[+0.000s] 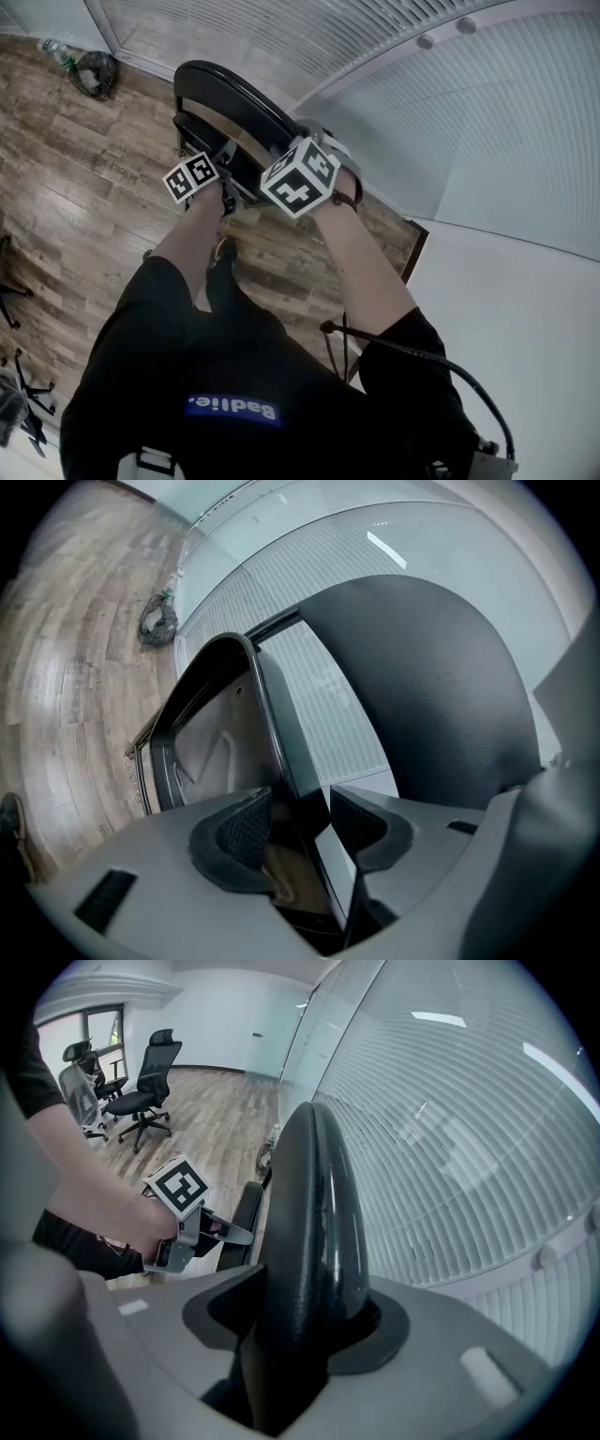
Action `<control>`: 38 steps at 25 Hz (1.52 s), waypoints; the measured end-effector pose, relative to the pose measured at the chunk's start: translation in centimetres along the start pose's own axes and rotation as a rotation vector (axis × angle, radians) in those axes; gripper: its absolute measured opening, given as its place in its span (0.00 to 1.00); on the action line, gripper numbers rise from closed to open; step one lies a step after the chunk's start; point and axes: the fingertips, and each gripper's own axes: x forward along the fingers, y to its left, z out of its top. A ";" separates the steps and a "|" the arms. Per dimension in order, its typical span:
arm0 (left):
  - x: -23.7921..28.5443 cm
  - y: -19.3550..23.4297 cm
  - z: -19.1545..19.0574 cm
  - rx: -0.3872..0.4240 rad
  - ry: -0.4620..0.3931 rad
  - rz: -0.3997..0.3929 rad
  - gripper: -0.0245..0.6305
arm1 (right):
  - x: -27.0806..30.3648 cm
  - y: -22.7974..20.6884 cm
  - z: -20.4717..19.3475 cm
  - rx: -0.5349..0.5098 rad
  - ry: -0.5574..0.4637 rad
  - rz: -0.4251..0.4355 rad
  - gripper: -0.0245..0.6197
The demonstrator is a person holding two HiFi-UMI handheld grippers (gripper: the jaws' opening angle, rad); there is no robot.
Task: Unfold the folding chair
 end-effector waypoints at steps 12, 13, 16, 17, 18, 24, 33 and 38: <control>-0.6 -0.8 -0.1 0.046 0.022 -0.097 0.23 | -0.2 0.3 0.1 -0.003 -0.001 -0.007 0.34; -0.7 -0.7 -0.1 0.041 0.019 -0.100 0.22 | -0.2 0.3 0.0 -0.002 -0.001 -0.006 0.33; -1.2 -0.5 -0.2 0.037 0.014 -0.108 0.22 | -0.1 0.4 0.0 0.000 -0.001 -0.001 0.33; -1.4 -0.4 -0.3 0.037 0.014 -0.110 0.22 | -0.1 0.4 0.0 0.001 -0.001 0.002 0.33; -1.7 -0.3 -0.3 0.038 0.014 -0.113 0.21 | -0.1 0.5 0.0 0.003 -0.001 0.005 0.33; -3.7 1.1 -0.9 0.032 0.013 -0.131 0.21 | 0.2 0.8 -0.3 0.012 -0.001 0.024 0.34; -7.7 3.6 -1.6 -0.024 0.032 -0.144 0.21 | 0.3 1.3 -0.1 0.029 0.002 0.056 0.34; -9.8 5.4 -2.2 -0.051 0.048 -0.146 0.22 | 0.6 1.9 -0.1 0.037 0.003 0.072 0.34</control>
